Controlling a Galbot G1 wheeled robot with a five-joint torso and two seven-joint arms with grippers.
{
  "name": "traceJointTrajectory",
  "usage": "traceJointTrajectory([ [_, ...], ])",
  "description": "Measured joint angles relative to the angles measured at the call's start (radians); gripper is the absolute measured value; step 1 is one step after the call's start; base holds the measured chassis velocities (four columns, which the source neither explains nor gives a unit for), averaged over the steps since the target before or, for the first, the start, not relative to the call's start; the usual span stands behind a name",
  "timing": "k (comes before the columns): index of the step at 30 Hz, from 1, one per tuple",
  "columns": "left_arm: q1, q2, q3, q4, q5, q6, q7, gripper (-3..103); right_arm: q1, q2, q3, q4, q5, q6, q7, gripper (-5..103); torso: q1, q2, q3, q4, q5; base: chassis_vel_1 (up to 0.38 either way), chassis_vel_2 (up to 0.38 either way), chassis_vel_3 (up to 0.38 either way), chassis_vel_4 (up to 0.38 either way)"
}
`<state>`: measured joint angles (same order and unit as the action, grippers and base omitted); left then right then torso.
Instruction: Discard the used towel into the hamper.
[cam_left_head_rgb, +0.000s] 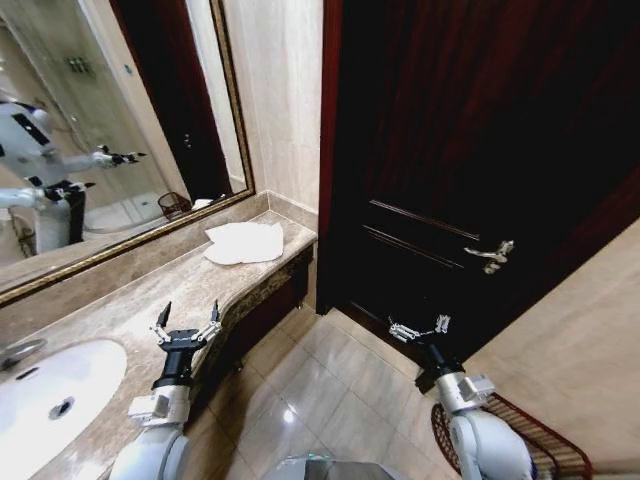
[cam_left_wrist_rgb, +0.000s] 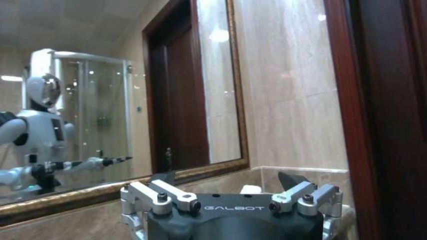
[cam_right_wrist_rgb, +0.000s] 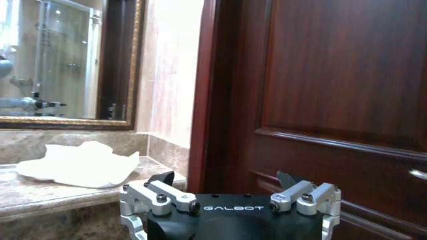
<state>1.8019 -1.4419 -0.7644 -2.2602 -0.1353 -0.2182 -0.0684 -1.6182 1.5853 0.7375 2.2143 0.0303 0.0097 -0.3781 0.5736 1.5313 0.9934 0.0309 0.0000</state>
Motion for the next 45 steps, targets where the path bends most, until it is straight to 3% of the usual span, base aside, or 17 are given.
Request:
traceJointTrajectory([
  [7, 0.009, 0.0, 0.001, -0.002, -0.003, 0.013, 0.0, 100, 0.0, 0.001, 0.001, 0.001, 0.0, 0.0, 0.0, 100, 0.0, 0.0, 0.0, 0.0, 0.0, 0.076, 0.074, 0.078, 0.072],
  [12, 0.01, 0.0, 0.003, -0.01, -0.018, 0.073, -0.013, 100, -0.009, -0.001, 0.002, 0.008, 0.002, -0.003, -0.014, 100, 0.0, 0.0, 0.0, 0.0004, 0.0, 0.092, 0.093, 0.1, 0.094],
  [15, 0.009, 0.0, 0.003, -0.01, -0.019, 0.078, -0.019, 100, -0.01, -0.001, 0.0, 0.012, 0.005, -0.007, -0.018, 100, 0.0, 0.0, 0.0, 0.0003, 0.0, 0.047, 0.068, 0.04, 0.07],
  [29, -0.001, 0.003, -0.003, 0.006, -0.003, 0.038, -0.023, 100, -0.005, -0.005, 0.015, 0.001, 0.009, 0.01, -0.05, 100, 0.0, 0.0, 0.0, -0.0001, 0.0, 0.0, 0.0, 0.0, 0.0],
  [45, -0.005, 0.004, -0.006, 0.019, -0.001, 0.03, -0.023, 100, -0.014, -0.006, 0.014, -0.002, 0.022, 0.019, -0.05, 100, 0.001, 0.0, 0.0, 0.0, 0.0001, -0.109, 0.113, 0.118, -0.112],
])
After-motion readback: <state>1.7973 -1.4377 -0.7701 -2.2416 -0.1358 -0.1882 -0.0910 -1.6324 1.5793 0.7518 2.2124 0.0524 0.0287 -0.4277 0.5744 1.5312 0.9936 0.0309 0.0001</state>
